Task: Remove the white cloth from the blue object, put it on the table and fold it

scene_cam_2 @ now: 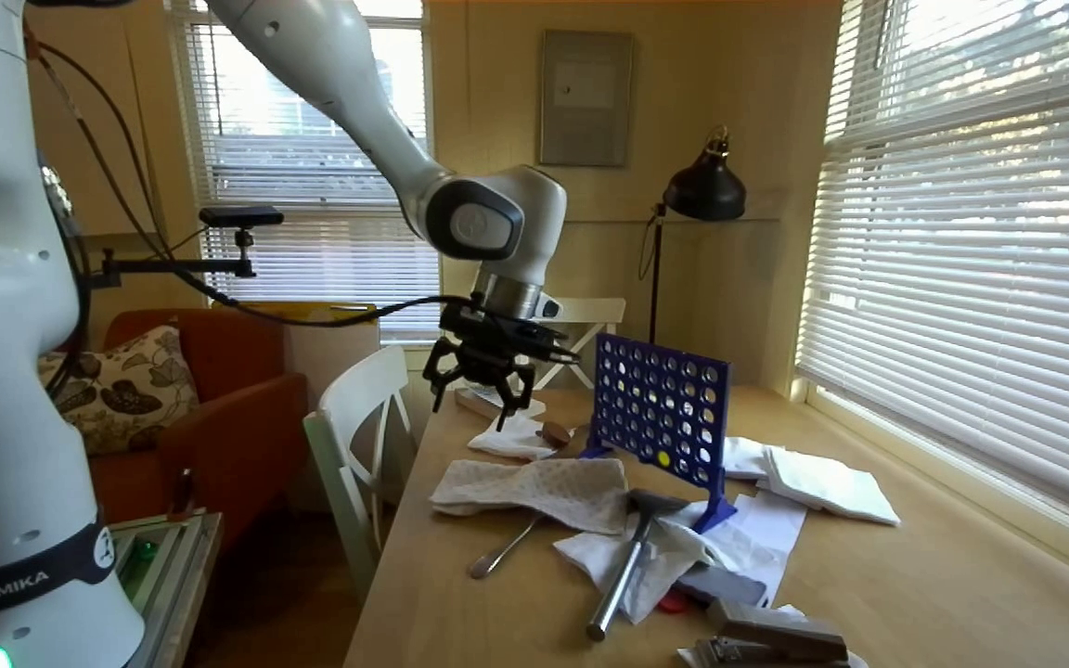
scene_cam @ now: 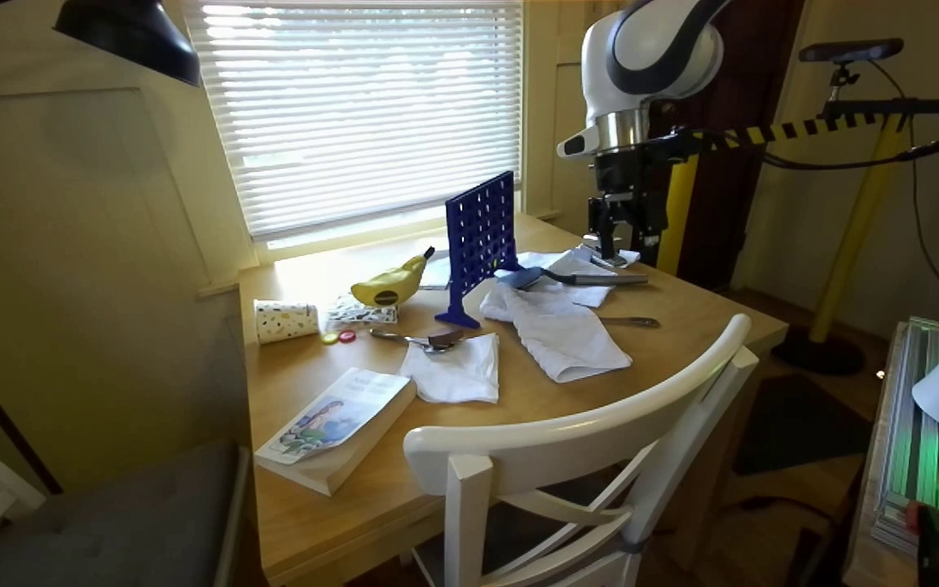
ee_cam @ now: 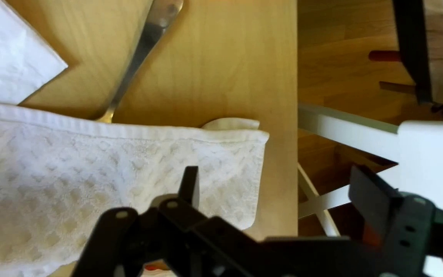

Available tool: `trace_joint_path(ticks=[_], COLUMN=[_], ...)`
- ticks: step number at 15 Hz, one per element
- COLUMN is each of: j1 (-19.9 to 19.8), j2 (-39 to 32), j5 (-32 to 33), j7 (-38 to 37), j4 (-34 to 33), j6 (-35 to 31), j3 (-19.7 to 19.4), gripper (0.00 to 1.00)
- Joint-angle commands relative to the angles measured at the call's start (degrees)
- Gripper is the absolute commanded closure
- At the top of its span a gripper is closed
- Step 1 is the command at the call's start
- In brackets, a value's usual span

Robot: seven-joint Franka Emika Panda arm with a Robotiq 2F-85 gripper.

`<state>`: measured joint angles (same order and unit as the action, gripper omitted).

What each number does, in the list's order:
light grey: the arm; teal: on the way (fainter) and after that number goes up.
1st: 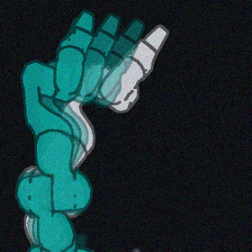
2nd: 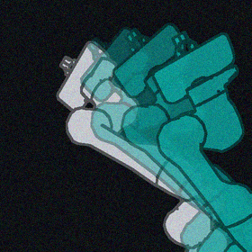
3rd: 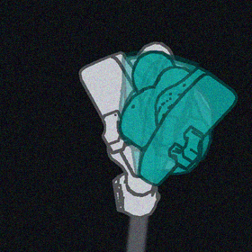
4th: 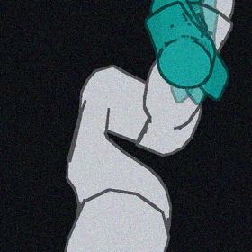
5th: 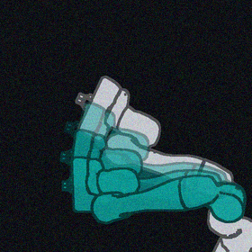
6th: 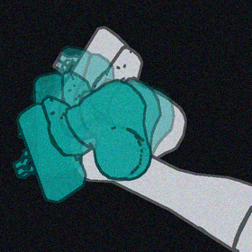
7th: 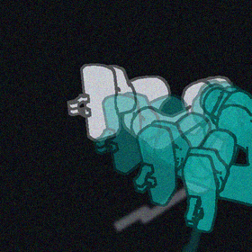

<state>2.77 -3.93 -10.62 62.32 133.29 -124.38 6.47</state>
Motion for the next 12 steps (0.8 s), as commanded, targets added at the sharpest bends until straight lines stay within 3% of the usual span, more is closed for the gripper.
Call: trace_joint_path(ticks=[1, 4, 8, 9, 12], j1=[2.46, 4.39, 7.46, 7.33, 6.49], j2=[6.95, 11.08, 13.28, 8.54, 8.3], j5=[1.46, -0.78, 0.91, 3.76, 13.48], j7=[-3.1, -7.12, -16.33, -20.31, -31.39], j4=[12.5, 21.43, 30.33, 25.4, 26.3], j6=[-13.79, -25.3, -39.52, -40.86, -45.15], j3=[1.31, 2.2, 3.19, 3.47, 4.78], gripper=[0.0, 0.0, 0.0, 0.0, 0.0])
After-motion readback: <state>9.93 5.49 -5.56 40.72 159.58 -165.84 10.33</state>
